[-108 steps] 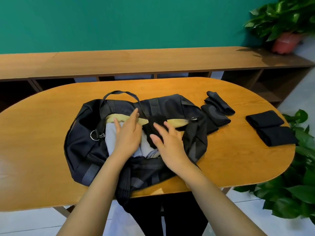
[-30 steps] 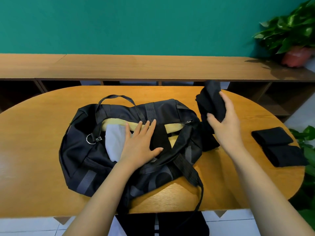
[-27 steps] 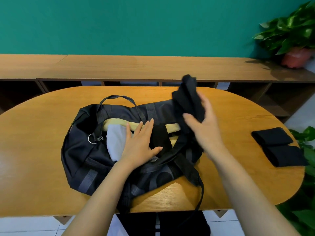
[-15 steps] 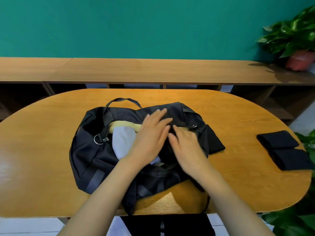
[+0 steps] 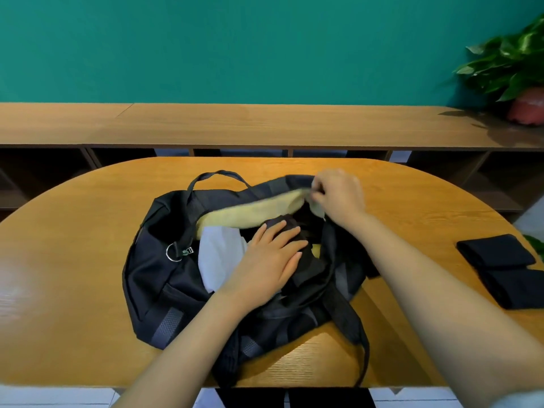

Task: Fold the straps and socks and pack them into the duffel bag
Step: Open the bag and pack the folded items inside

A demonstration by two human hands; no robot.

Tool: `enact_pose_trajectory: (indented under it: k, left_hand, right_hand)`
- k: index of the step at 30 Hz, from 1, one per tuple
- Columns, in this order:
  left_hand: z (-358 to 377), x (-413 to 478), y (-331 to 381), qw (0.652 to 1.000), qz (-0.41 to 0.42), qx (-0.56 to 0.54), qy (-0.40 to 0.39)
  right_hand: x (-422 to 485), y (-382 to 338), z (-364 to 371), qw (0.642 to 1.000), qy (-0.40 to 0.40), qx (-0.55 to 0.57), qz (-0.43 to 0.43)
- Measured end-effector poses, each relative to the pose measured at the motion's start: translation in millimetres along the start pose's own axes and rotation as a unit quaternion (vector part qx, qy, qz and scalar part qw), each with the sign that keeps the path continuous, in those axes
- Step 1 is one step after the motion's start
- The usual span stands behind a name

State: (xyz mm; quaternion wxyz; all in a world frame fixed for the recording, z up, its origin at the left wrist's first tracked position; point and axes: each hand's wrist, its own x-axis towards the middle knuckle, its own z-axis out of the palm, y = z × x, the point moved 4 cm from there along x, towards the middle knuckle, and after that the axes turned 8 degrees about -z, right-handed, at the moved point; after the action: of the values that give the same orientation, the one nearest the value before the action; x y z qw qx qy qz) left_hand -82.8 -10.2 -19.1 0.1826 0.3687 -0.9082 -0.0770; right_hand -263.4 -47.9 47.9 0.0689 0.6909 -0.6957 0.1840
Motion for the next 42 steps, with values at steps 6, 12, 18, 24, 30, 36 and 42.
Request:
enact_pose_trajectory:
  k: [6,12,18,24,30,36,42]
  left_hand:
    - [-9.1,11.6,1.8,0.998,-0.045,0.0,-0.034]
    - [-6.4,26.5,13.9,0.996,-0.003,0.029,-0.081]
    - [-8.7,2.9,-5.2,0.987,0.066,0.103,-0.107]
    - [-22.7,9.2,18.0,0.978,0.157,0.135,0.009]
    - [6.1,25.1,-17.5,0.985,-0.043,0.078,-0.148]
    - [7.5,20.3,-18.1,0.994,-0.034,0.03,-0.101]
    - [6.3,20.5,-17.1,0.996,-0.032,0.0,-0.079]
  right_hand:
    - [-10.3,-7.0,-13.1,0.996,-0.065,0.019,0.056]
    - [-136.6,-20.9,7.8,0.996,0.021,-0.011,-0.081]
    - [-168.9,-2.2,31.1,0.996,-0.011,-0.074,-0.052]
    - [-175.0,-12.0,34.2,0.994,0.001,-0.081,-0.074]
    - [-186.0,-1.8,36.9,0.996,-0.032,0.04,-0.07]
    - [-155.6,47.4,7.2,0.96,0.149,0.193,0.135]
    - [-131.8,92.6,41.3,0.919,-0.109,0.164,0.342]
